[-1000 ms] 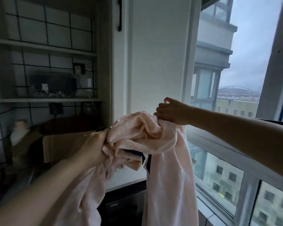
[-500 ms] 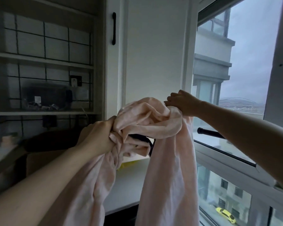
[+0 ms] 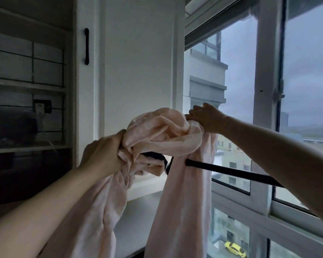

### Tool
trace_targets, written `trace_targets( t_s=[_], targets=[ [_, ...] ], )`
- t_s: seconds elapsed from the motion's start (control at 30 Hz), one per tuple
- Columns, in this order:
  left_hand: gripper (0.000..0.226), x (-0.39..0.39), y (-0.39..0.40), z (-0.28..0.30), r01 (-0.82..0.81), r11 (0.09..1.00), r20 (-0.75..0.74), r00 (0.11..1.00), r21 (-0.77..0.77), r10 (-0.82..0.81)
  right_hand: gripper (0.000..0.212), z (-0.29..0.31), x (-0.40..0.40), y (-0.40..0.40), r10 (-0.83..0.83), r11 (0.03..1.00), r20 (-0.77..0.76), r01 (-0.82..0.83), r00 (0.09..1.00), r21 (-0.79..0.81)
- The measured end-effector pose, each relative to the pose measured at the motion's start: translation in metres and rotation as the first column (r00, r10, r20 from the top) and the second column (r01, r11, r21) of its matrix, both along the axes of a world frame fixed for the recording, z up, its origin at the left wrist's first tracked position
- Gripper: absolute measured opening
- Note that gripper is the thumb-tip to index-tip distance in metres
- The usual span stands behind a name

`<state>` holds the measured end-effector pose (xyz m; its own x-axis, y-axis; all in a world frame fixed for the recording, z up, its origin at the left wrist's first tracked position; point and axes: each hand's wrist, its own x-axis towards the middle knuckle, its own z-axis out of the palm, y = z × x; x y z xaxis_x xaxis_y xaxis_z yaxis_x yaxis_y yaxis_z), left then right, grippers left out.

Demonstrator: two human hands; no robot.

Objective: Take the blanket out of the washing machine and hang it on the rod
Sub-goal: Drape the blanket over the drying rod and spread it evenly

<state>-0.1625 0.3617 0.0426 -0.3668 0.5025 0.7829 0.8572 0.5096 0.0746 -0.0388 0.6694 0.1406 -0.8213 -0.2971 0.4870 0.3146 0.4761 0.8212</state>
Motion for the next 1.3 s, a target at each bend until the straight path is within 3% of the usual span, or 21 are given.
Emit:
trace_targets(
  t_s=[0.17,0.37,0.53,0.67,0.8,0.9,0.93,1.07,1.1,1.17,1.3],
  targets=[
    [0.021,0.025,0.025,0.02,0.054,0.998,-0.065,0.997,0.036,-0.052,0.028,0.009,0.042,0.017,-0.008,0.999,-0.052,0.006,0.999,-0.04],
    [0.025,0.05,0.054,0.016,0.132,0.989,-0.087,0.988,0.062,-0.126,0.021,0.007,0.101,0.021,-0.164,0.98,-0.044,0.157,0.986,-0.124],
    [0.028,0.075,0.066,0.001,0.293,0.953,-0.084,0.955,0.081,-0.286,0.023,-0.005,0.152,0.009,-0.087,0.985,-0.028,0.081,0.996,-0.155],
    [0.053,0.098,0.066,-0.015,0.406,0.909,-0.041,0.914,0.097,-0.404,0.022,-0.015,0.188,-0.021,-0.342,0.895,0.036,0.337,0.939,-0.291],
    [0.074,0.118,0.062,-0.039,0.447,0.892,0.029,0.893,0.07,-0.45,0.019,-0.034,0.217,-0.054,-0.431,0.755,0.046,0.387,0.901,-0.529],
    [0.097,0.133,0.061,-0.054,0.472,0.879,0.091,0.875,0.064,-0.476,0.019,-0.046,0.232,-0.075,-0.462,0.728,0.079,0.429,0.883,-0.534],
    [0.102,0.136,0.06,-0.058,0.482,0.874,0.112,0.867,0.056,-0.485,0.02,-0.049,0.234,-0.077,-0.473,0.674,0.059,0.404,0.879,-0.618],
    [0.055,0.149,0.057,-0.073,0.478,0.878,0.033,0.878,-0.022,-0.477,0.014,-0.054,0.249,-0.091,-0.482,0.598,0.051,0.371,0.875,-0.71],
    [0.05,0.153,0.056,-0.076,0.47,0.882,0.028,0.883,-0.043,-0.469,0.017,-0.054,0.25,-0.094,-0.453,0.533,0.058,0.322,0.89,-0.782],
    [0.049,0.161,0.056,-0.083,0.442,0.892,0.031,0.897,-0.089,-0.442,0.012,-0.056,0.25,-0.099,-0.425,0.486,0.093,0.314,0.9,-0.816],
    [0.05,0.174,0.067,-0.107,0.437,0.88,0.031,0.898,-0.186,-0.439,0.012,-0.065,0.259,-0.104,-0.351,0.51,0.023,0.212,0.936,-0.833]
  ],
)
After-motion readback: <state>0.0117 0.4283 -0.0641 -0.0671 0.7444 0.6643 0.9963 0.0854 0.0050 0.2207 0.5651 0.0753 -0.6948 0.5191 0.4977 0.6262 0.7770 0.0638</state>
